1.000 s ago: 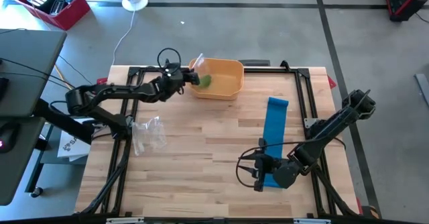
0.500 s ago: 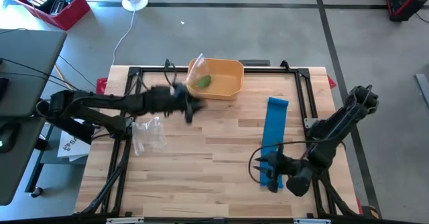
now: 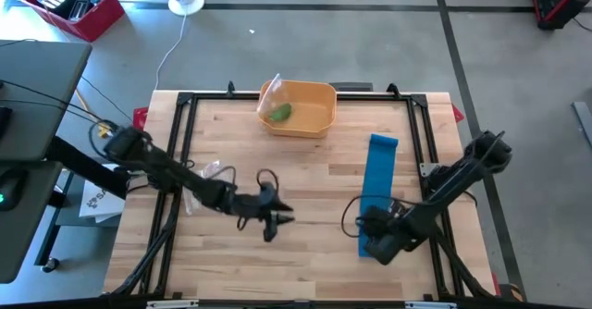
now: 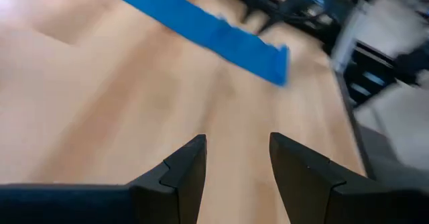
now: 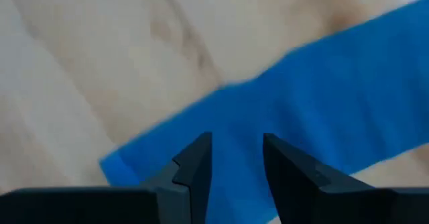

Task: Roll bandage
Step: Roll the blue bandage

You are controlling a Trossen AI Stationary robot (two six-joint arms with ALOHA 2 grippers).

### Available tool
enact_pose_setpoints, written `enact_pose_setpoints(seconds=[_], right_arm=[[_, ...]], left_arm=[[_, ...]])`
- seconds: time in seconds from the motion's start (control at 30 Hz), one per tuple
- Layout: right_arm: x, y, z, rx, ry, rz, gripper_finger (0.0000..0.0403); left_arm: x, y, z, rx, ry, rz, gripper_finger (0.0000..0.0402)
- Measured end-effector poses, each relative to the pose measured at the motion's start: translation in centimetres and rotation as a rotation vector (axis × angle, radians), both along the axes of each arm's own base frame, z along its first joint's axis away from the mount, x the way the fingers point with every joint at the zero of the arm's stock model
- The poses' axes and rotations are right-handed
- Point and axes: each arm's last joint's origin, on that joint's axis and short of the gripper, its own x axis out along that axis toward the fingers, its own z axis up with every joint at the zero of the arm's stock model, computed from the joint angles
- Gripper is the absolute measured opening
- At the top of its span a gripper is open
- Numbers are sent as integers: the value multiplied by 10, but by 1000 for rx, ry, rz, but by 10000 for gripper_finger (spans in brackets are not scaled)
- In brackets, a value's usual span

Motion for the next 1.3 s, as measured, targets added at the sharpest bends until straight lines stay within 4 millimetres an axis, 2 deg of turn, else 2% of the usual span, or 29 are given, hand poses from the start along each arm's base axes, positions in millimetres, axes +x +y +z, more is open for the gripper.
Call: enact_pose_setpoints(seconds=[0.17, 0.3, 0.4, 0.53, 0.67, 0.8, 0.9, 0.97, 1.13, 1.2, 1.3], right_arm=[[13, 18, -27, 173, 91, 106, 123], [20, 52, -46, 357, 38, 223, 123], [22, 78, -52, 479, -31, 234, 123], [21, 106, -47, 601, -105, 237, 123], [23, 125, -22, 635, -186, 320, 120], [25, 125, 8, 570, -246, 393, 110], [19, 111, 32, 439, -255, 391, 99], [11, 94, 40, 297, -217, 349, 92], [-6, 55, 42, 20, -92, 227, 83], [-7, 51, 39, -9, -66, 234, 83], [-5, 58, 37, 22, -116, 326, 83]], left_arm=[[9, -2, -15, -40, -20, -48, 157], [10, -1, -14, -44, -32, -47, 156], [11, 0, -14, -32, -41, -52, 156], [13, 2, -12, -37, -64, -44, 156], [14, 3, -8, -43, -96, -40, 156], [16, 3, -5, -54, -130, -39, 156], [16, 3, -4, -56, -140, -39, 156], [16, 2, -3, -57, -143, -39, 156], [17, 3, -3, -33, -146, -42, 156], [17, 3, -3, -31, -146, -43, 156], [17, 3, -3, -31, -146, -43, 156]])
